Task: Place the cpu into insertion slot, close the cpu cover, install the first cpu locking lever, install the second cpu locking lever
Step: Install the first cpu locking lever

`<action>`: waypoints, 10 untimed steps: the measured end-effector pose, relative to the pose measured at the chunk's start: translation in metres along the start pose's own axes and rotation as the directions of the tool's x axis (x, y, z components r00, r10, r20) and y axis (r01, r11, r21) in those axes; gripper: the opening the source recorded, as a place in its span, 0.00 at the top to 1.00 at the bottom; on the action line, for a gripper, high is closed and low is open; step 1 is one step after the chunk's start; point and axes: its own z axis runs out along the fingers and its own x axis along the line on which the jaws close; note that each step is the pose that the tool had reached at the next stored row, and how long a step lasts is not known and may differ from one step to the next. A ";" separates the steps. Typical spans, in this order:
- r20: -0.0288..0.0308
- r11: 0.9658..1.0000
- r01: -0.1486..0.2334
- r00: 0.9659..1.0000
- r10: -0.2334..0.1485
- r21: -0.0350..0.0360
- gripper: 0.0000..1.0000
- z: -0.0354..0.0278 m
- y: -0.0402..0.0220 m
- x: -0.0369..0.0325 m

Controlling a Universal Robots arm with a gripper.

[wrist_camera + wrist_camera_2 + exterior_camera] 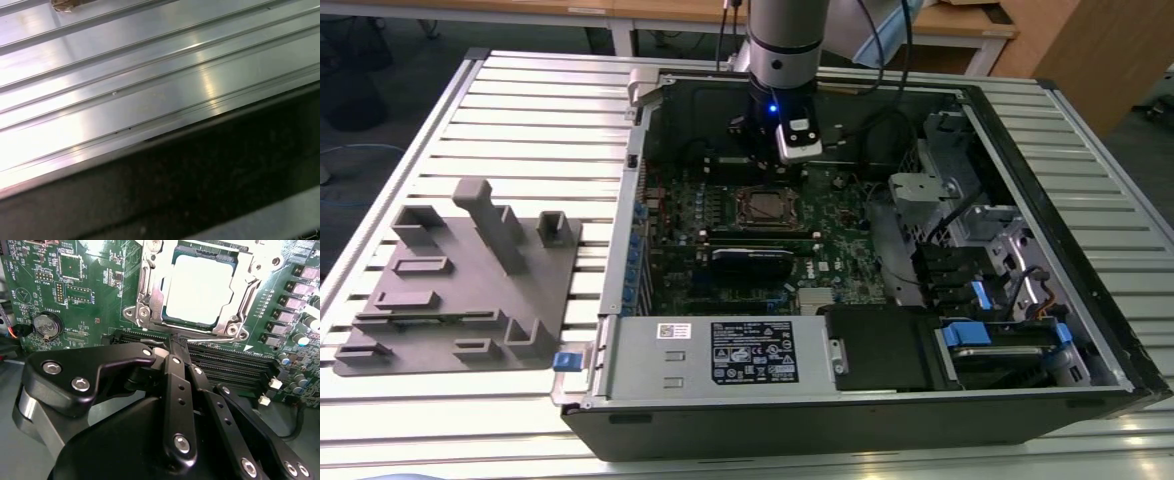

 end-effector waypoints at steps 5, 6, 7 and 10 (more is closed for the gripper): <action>0.002 1.000 -0.019 1.000 0.019 0.001 0.89 0.0003 0.0001 0.0000; 0.002 1.000 -0.024 1.000 0.024 0.001 0.89 0.0004 0.0002 0.0001; 0.002 1.000 -0.028 1.000 0.028 0.001 0.89 0.0006 0.0003 0.0002; 0.003 0.999 -0.033 0.999 0.033 0.001 0.89 0.0007 0.0011 0.0004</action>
